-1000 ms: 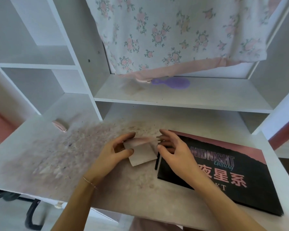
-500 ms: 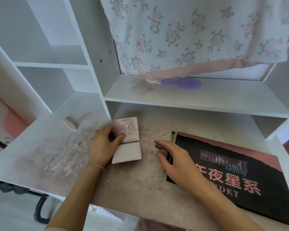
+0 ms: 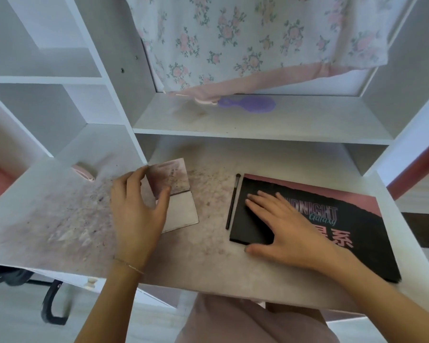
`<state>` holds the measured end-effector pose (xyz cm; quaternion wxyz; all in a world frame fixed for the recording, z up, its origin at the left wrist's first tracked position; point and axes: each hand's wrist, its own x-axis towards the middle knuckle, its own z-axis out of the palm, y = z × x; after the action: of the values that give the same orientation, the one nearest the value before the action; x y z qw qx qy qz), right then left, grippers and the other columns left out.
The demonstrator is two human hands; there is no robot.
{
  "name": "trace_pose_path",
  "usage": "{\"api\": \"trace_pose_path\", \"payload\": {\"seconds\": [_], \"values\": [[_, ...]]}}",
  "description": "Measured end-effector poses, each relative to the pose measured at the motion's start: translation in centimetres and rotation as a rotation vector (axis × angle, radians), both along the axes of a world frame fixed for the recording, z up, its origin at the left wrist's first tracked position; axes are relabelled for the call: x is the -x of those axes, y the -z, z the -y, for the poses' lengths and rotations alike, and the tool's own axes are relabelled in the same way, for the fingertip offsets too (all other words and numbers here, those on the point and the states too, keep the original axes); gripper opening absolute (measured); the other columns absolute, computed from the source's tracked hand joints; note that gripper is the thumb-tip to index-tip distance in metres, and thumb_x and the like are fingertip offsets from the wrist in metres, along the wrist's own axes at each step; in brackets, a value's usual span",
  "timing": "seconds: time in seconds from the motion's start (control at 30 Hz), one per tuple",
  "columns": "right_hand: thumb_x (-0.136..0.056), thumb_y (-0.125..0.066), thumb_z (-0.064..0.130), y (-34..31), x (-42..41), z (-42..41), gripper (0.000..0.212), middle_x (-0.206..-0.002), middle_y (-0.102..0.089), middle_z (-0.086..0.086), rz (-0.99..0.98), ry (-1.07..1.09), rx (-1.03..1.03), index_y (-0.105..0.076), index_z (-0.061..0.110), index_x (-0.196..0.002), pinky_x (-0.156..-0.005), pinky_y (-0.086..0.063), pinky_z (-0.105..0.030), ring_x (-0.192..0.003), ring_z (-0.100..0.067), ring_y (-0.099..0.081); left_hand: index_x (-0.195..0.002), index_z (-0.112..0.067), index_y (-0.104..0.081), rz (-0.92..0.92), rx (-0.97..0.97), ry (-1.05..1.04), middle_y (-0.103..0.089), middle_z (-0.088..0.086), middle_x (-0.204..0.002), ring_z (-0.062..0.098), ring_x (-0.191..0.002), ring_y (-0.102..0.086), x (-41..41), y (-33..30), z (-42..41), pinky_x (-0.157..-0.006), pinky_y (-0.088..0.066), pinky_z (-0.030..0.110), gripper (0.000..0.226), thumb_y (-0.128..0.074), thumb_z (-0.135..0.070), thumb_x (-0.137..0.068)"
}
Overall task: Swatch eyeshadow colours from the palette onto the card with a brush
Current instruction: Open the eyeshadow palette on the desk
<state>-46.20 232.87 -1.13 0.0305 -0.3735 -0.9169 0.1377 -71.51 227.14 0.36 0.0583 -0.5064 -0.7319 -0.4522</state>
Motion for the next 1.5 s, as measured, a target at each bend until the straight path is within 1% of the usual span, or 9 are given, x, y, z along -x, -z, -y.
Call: {"api": "trace_pose_path", "payload": {"seconds": [0.1, 0.23, 0.47, 0.6, 0.7, 0.93, 1.13, 1.3, 1.5], "values": [[-0.075, -0.035, 0.076, 0.1, -1.3, 0.5, 0.091, -0.149, 0.015, 0.015, 0.099, 0.023, -0.048, 0.005, 0.031, -0.144, -0.107, 0.023, -0.026, -0.133, -0.002, 0.024, -0.114, -0.005, -0.056, -0.010, -0.061, 0.065, -0.053, 0.016, -0.109, 0.027, -0.101, -0.049, -1.8, -0.2, 0.5, -0.088, -0.039, 0.027, 0.040, -0.068, -0.019, -0.079], [-0.081, -0.038, 0.066, -0.3, -1.5, 0.8, 0.079, -0.156, -0.002, 0.004, 0.081, 0.060, -0.101, -0.011, 0.028, -0.145, -0.112, 0.013, -0.030, -0.141, -0.009, 0.007, -0.107, -0.007, -0.060, -0.001, 0.009, 0.249, -0.055, 0.012, -0.108, 0.018, -0.100, -0.049, -4.3, 0.0, 0.0, -0.087, -0.040, 0.026, 0.030, -0.066, -0.019, -0.081], [-0.087, -0.041, 0.054, -2.4, -1.2, 0.2, 0.065, -0.154, -0.015, 0.002, 0.093, 0.014, -0.073, -0.023, 0.028, -0.143, -0.115, -0.007, -0.031, -0.142, -0.013, -0.009, -0.101, -0.032, -0.061, 0.098, 0.225, 0.611, -0.056, -0.024, -0.096, -0.009, -0.095, -0.053, -6.6, 1.2, -0.8, -0.082, -0.038, 0.004, 0.017, -0.056, -0.023, -0.088], [-0.089, -0.041, 0.050, -6.1, -1.1, -0.9, 0.050, -0.141, -0.044, 0.008, -0.032, 0.055, -0.070, -0.044, 0.028, -0.133, -0.103, -0.038, -0.032, -0.126, -0.009, -0.041, -0.098, -0.039, -0.056, 0.259, 0.203, 0.661, -0.058, -0.027, -0.096, -0.013, -0.096, -0.052, -6.6, -0.1, -2.6, -0.078, -0.039, 0.002, 0.018, -0.049, -0.025, -0.091], [-0.092, -0.041, 0.046, -8.4, -0.9, -1.9, 0.038, -0.120, -0.061, 0.005, -0.048, 0.082, -0.143, -0.055, 0.025, -0.120, -0.087, -0.046, -0.032, -0.106, -0.014, -0.056, -0.101, -0.038, -0.055, 0.336, 0.195, 0.697, -0.060, -0.022, -0.100, -0.011, -0.098, -0.053, -6.9, -1.3, -4.3, -0.078, -0.039, 0.003, 0.018, -0.042, -0.028, -0.093], [-0.094, -0.038, 0.043, -10.8, -1.0, -3.0, 0.032, -0.090, -0.068, 0.004, -0.154, 0.282, -0.506, -0.062, 0.023, -0.100, -0.063, -0.041, -0.031, -0.081, -0.020, -0.062, -0.104, -0.025, -0.059, 0.338, 0.038, 0.752, -0.063, -0.014, -0.096, -0.011, -0.090, -0.055, -8.5, -3.4, -6.4, -0.079, -0.039, 0.005, 0.018, -0.045, -0.020, -0.093], [-0.093, -0.042, 0.038, -10.5, -1.5, -3.5, 0.030, -0.082, -0.067, 0.002, -0.211, 0.244, -0.543, -0.066, 0.021, -0.099, -0.058, -0.036, -0.029, -0.077, -0.021, -0.062, -0.095, -0.025, -0.059, 0.369, -0.030, 0.674, -0.063, -0.012, -0.081, -0.001, -0.078, -0.059, -10.3, -2.3, -6.1, -0.064, -0.044, 0.010, 0.014, -0.047, -0.020, -0.093], [-0.094, -0.043, 0.032, -8.3, -1.4, -4.6, 0.032, -0.113, -0.064, -0.001, -0.225, 0.296, -0.450, -0.059, 0.018, -0.119, -0.087, -0.033, -0.030, -0.105, -0.018, -0.053, -0.089, -0.028, -0.058, 0.402, 0.118, 0.581, -0.063, -0.011, -0.084, -0.004, -0.078, -0.058, -11.1, -2.0, -7.2, -0.067, -0.043, 0.007, 0.015, -0.046, -0.020, -0.094], [-0.095, -0.036, 0.032, -5.1, -2.3, -3.6, 0.044, -0.145, -0.035, -0.002, -0.081, 0.330, -0.336, -0.035, 0.026, -0.138, -0.113, -0.007, -0.041, -0.137, -0.019, -0.021, -0.118, -0.011, -0.055, 0.497, 0.399, 0.583, -0.062, -0.008, -0.089, 0.002, -0.086, -0.058, -10.0, -1.5, -8.2, -0.061, -0.041, 0.000, 0.028, -0.048, -0.021, -0.093]]}}
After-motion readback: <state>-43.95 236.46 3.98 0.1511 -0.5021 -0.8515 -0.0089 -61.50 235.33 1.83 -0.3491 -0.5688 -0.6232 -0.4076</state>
